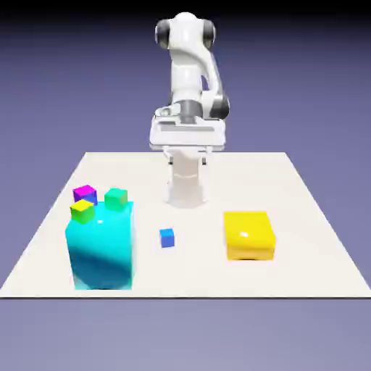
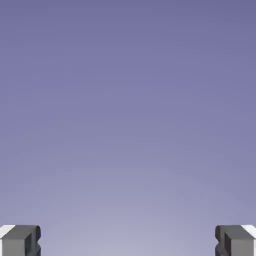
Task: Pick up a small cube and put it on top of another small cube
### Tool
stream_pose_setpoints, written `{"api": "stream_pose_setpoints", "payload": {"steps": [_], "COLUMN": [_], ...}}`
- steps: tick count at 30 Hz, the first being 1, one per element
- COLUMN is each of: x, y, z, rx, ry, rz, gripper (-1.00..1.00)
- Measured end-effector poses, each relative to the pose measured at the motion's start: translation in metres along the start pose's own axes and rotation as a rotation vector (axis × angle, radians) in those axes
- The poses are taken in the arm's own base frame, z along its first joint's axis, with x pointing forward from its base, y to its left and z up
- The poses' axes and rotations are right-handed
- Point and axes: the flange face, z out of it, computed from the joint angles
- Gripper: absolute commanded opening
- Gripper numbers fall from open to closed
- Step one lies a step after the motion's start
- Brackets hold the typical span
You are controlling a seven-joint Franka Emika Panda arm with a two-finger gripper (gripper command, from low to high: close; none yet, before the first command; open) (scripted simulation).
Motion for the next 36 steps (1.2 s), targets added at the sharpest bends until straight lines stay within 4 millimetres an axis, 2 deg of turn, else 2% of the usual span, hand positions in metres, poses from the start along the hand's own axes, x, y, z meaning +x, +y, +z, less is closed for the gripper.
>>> {"api": "stream_pose_setpoints", "payload": {"steps": [4, 8, 13, 14, 15, 16, 17, 18, 24, 25, 27, 34, 36], "x": [-0.002, -0.02, -0.057, -0.068, -0.07, -0.067, -0.071, -0.083, -0.116, -0.117, -0.117, -0.076, -0.068], "y": [0.069, 0.142, 0.23, 0.243, 0.252, 0.257, 0.259, 0.249, 0.271, 0.271, 0.271, 0.252, 0.255], "z": [0.058, 0.1, 0.129, 0.133, 0.133, 0.131, 0.138, 0.148, 0.181, 0.181, 0.181, 0.141, 0.132], "rx": [-0.219, -0.448, -0.74, -0.799, -0.82, -0.818, -0.816, -0.818, -0.821, -0.821, -0.821, -0.817, -0.818], "ry": [-0.17, -0.31, -0.439, -0.464, -0.467, -0.461, -0.463, -0.478, -0.471, -0.471, -0.471, -0.471, -0.464], "rz": [0.369, 0.743, 1.225, 1.309, 1.358, 1.379, 1.378, 1.333, 1.348, 1.348, 1.348, 1.353, 1.372], "gripper": [0.0, 0.0, 0.0, 0.0, 0.0, 0.0, 0.0, 0.0, 0.0, -1.0, -1.0, -1.0, -1.0]}}
